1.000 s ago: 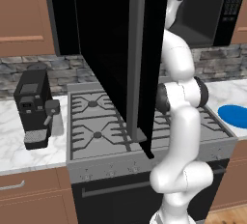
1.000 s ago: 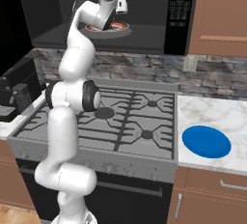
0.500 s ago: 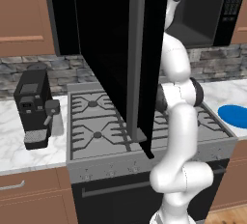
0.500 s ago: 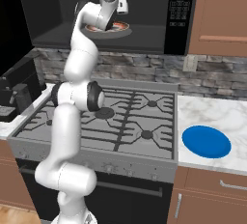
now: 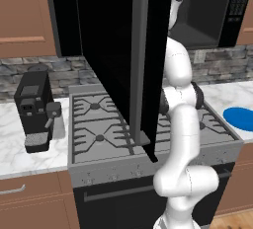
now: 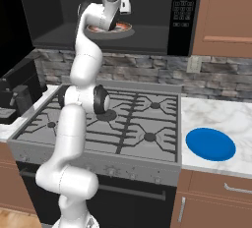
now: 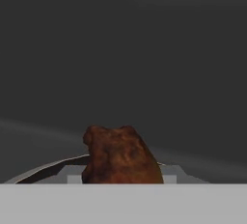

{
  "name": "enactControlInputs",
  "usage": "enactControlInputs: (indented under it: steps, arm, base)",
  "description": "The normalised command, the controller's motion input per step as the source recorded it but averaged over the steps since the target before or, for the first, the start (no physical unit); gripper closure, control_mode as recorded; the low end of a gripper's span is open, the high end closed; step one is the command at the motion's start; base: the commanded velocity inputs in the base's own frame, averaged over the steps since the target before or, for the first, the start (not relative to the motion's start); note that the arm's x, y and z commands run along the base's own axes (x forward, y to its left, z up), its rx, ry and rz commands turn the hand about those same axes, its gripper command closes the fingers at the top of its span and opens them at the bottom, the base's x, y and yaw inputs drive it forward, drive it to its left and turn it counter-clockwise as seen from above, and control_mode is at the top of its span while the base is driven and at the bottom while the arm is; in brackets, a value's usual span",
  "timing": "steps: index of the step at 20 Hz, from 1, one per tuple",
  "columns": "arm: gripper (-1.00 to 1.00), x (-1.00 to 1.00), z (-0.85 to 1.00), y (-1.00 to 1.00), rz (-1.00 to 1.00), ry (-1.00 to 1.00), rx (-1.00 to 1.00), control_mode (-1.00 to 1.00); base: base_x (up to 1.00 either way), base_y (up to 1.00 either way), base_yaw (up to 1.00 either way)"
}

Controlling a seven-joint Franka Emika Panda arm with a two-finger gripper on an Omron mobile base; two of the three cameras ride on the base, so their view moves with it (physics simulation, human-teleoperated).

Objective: Pick the chicken drumstick from the counter and place it in the microwave. Then turn on the microwave.

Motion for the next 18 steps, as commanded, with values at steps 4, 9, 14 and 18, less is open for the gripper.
enactControlInputs:
  steps: [4,9,14,18]
  arm:
    - [1.0,0.13,-0.16,0.03,0.0,0.04,0.0,-1.0]
    - [1.0,0.11,-0.15,0.0,0.0,0.02,0.0,-1.0]
    - [1.0,0.13,-0.14,0.02,0.0,0.02,0.0,-1.0]
    - [-1.0,0.13,-0.14,0.04,0.0,0.03,0.0,-1.0]
  base:
    - [0.0,0.0,0.0]
    - [0.0,0.0,0.0]
    - [0.0,0.0,0.0]
    - [0.0,0.0,0.0]
